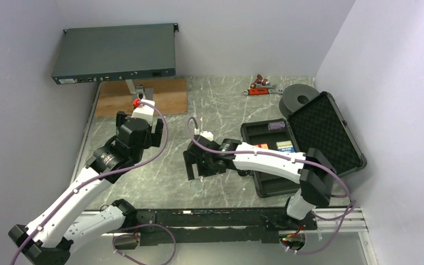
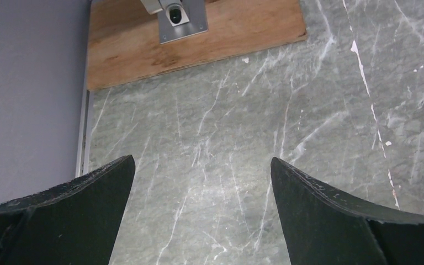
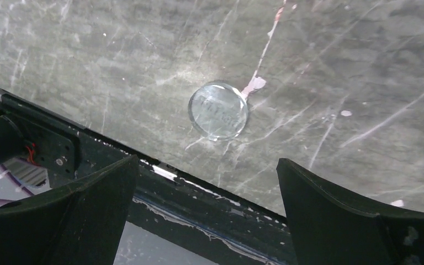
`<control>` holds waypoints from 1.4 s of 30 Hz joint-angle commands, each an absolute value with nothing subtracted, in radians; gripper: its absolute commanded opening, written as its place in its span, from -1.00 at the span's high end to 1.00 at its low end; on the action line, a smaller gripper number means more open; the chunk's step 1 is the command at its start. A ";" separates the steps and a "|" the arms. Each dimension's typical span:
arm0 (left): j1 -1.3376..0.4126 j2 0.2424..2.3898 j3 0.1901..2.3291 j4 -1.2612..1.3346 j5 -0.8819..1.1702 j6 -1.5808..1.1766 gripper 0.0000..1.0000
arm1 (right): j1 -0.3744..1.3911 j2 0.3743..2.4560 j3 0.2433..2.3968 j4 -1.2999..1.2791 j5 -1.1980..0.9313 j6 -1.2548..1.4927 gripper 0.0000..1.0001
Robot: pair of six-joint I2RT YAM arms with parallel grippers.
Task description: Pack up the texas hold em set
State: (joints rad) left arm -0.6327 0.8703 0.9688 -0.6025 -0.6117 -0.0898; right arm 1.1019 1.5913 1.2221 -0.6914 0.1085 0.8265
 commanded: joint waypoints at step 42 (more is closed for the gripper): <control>-0.631 0.813 0.994 -0.591 -0.656 -0.087 -0.99 | 1.194 1.904 1.350 -0.727 0.215 0.950 -0.83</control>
State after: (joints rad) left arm -0.6327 0.8238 0.9691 -0.6098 -0.6449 -0.0910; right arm 1.1858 1.8984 1.3083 -0.7033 0.1822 0.9390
